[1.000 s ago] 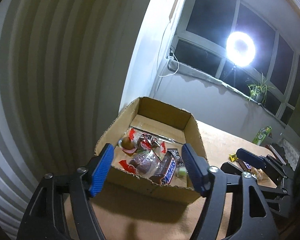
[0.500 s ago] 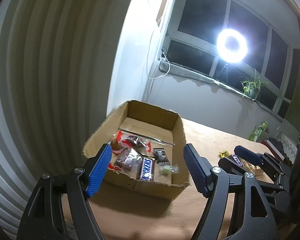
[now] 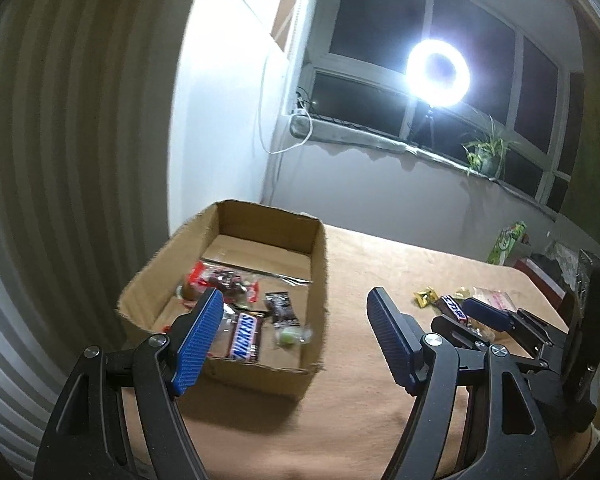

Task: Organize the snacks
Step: 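Return the left gripper to the table and grasp the blue-labelled chocolate bar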

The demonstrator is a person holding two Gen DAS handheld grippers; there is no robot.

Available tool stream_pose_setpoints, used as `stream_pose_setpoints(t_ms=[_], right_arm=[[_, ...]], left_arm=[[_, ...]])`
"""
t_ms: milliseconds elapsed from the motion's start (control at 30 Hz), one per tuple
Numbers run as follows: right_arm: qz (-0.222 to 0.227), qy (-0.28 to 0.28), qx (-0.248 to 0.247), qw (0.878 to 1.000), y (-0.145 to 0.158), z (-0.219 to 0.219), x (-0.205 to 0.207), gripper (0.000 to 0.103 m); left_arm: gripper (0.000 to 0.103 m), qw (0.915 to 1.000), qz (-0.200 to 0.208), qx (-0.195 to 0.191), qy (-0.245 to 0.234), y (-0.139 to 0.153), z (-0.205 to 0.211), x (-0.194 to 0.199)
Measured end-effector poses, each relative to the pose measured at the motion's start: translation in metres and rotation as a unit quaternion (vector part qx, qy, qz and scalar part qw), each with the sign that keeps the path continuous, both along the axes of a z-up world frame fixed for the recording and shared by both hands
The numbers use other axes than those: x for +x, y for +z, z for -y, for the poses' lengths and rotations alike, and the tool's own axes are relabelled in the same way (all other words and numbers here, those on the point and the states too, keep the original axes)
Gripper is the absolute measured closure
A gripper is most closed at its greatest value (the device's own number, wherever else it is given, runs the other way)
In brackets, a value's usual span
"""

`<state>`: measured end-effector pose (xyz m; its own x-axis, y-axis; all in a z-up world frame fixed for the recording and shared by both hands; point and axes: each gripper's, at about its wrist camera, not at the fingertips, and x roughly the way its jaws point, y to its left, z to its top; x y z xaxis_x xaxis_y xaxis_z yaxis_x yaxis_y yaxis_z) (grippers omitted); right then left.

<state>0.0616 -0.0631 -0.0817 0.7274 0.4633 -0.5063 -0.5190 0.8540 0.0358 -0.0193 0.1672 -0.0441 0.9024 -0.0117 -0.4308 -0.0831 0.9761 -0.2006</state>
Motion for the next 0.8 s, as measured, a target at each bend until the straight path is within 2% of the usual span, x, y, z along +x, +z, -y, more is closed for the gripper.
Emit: stream_pose_setpoints(t_ms=[33, 133, 267, 400, 467, 667, 800], right_arm=[[-0.007, -0.005, -0.001, 1.0, -0.004, 0.007, 0.003, 0.028], [-0.027, -0.018, -0.004, 0.999, -0.014, 0.023, 0.009, 0.028], [-0.075, -0.044, 0.0, 0.996, -0.034, 0.053, 0.024, 0.028], [-0.094, -0.07, -0.006, 0.993, -0.041, 0.081, 0.035, 0.028], [-0.101, -0.079, -0.005, 0.992, -0.043, 0.094, 0.041, 0.028], [-0.133, -0.094, -0.02, 0.986, -0.052, 0.121, 0.061, 0.027], [-0.142, -0.081, -0.01, 0.986, -0.051, 0.128, 0.065, 0.027]], left_arm=[[0.029, 1.0, -0.001, 0.002, -0.003, 0.0, 0.003, 0.001], [0.029, 0.9998, -0.005, 0.008, -0.015, 0.0, 0.017, 0.006], [0.029, 0.9991, -0.014, 0.016, -0.036, -0.003, 0.039, 0.017], [0.028, 0.9965, -0.035, 0.031, -0.07, -0.009, 0.069, 0.035], [0.023, 0.9934, -0.047, 0.041, -0.096, -0.015, 0.088, 0.047], [0.023, 0.9805, -0.087, 0.057, -0.167, -0.031, 0.142, 0.087], [0.023, 0.9712, -0.122, 0.037, -0.201, -0.041, 0.163, 0.119]])
